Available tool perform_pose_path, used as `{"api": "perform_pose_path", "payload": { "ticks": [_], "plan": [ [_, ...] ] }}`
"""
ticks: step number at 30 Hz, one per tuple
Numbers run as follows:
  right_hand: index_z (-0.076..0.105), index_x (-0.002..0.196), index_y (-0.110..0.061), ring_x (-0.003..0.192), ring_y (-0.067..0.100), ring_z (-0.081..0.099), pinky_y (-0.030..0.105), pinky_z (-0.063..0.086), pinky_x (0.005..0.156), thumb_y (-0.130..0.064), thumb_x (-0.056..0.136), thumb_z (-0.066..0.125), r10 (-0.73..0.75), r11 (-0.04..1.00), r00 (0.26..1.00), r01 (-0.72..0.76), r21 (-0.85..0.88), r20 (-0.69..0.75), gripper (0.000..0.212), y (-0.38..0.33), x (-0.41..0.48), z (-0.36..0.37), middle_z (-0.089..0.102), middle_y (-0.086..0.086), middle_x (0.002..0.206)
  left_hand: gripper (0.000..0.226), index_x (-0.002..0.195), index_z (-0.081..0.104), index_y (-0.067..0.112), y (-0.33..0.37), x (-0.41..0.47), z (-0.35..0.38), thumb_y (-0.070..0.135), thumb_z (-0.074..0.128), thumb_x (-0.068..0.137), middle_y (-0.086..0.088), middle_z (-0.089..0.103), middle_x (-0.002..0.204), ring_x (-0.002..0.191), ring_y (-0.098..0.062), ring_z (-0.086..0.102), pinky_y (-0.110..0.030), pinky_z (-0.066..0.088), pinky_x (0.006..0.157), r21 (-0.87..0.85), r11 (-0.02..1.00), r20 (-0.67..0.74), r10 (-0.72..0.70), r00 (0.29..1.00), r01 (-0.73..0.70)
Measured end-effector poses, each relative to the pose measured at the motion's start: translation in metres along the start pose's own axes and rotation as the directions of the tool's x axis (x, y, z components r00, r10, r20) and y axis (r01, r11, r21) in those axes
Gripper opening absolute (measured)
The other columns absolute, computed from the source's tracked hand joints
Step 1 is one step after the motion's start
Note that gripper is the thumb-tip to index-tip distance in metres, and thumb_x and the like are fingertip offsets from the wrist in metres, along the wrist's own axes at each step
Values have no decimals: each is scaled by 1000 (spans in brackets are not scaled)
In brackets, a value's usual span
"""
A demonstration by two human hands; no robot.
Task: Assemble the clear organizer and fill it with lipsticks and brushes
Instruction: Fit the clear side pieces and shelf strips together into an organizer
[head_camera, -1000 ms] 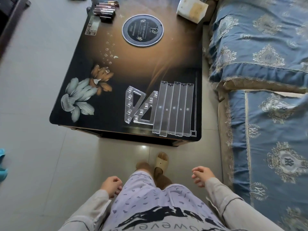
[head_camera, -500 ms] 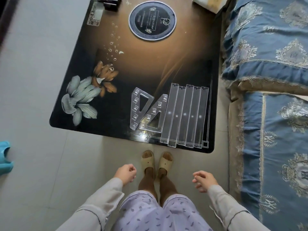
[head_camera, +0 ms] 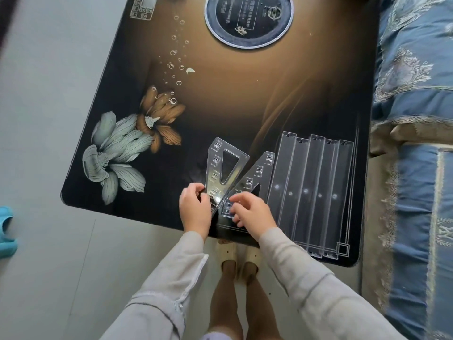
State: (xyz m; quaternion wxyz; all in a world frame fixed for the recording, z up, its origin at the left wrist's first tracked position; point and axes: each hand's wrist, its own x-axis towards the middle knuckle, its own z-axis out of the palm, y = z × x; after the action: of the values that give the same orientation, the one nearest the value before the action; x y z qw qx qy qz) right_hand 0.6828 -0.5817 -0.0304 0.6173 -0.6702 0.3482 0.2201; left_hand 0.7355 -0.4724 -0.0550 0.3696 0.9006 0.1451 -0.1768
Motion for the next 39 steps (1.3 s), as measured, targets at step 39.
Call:
{"api": "perform_pose_path", "payload": {
  "ticks": [39],
  "plan": [
    [58, 89, -15, 59, 9, 53, 19, 49, 55, -2, 88, 43, 38, 978, 998, -29, 205, -43, 20, 21, 15, 1, 57, -2, 70, 20, 98, 59, 14, -13, -6, 5, 25, 43, 93, -14, 69, 90, 71, -27, 52, -29, 37, 62, 404, 897, 257, 75, 964, -178]
  ]
}}
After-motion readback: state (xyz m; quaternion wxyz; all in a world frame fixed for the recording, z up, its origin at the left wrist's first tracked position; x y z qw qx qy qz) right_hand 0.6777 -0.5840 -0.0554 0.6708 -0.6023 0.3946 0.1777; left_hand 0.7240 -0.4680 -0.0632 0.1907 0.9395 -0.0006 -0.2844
